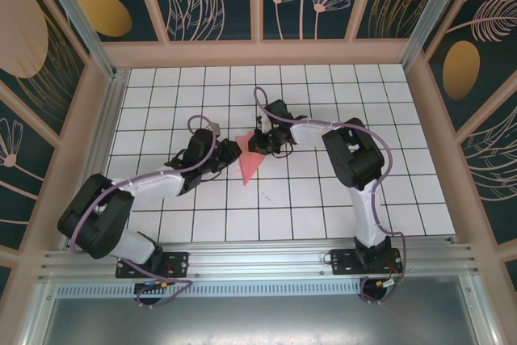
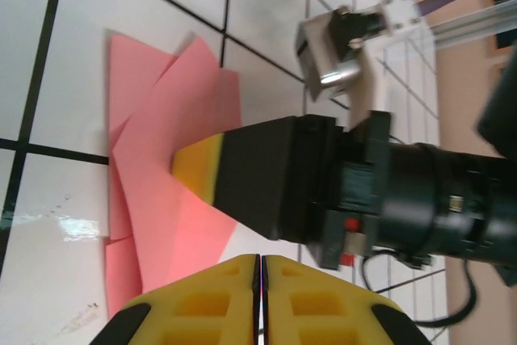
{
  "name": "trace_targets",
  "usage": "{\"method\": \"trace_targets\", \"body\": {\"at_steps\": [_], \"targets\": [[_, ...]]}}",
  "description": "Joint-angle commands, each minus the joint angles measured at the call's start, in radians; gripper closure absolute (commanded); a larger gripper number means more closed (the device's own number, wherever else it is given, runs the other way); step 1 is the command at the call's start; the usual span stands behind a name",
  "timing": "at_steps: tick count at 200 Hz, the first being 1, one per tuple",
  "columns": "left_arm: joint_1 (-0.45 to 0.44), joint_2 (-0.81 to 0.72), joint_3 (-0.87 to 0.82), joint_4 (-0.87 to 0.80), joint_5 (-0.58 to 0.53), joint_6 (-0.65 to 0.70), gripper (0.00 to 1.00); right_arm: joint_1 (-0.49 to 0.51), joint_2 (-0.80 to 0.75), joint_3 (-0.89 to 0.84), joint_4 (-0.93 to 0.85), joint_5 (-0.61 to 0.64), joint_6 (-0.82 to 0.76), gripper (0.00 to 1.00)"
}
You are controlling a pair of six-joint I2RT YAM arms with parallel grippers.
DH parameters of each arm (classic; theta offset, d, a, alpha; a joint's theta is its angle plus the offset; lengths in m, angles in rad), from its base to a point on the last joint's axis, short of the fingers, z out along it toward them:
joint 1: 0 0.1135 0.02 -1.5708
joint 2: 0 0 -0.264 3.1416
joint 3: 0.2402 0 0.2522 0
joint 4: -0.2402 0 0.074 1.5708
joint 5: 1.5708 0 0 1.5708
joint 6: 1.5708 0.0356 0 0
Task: Fold a paper plane with a square sheet of paper (pick it up from the middle)
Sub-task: Fourth fold the wing at the center of the table.
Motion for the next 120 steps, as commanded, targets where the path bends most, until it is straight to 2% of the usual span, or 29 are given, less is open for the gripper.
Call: {"method": "trace_targets", "body": {"at_steps": [1, 65, 120], "targets": [[0.005, 0.088, 0.045, 0.005, 0.02, 0.027, 0.9, -0.01, 0.044, 0.001, 0.003, 0.044, 0.026, 0.93], [0.01, 0.242, 0.093, 0.025, 0.038, 0.054, 0.95, -0.018, 0.028, -0.022, 0.084, -0.011, 0.102, 0.87], [0.014, 0.304, 0.106, 0.015, 0.027, 0.07, 0.99, -0.021, 0.005, -0.042, 0.116, -0.051, 0.107, 0.85]]}}
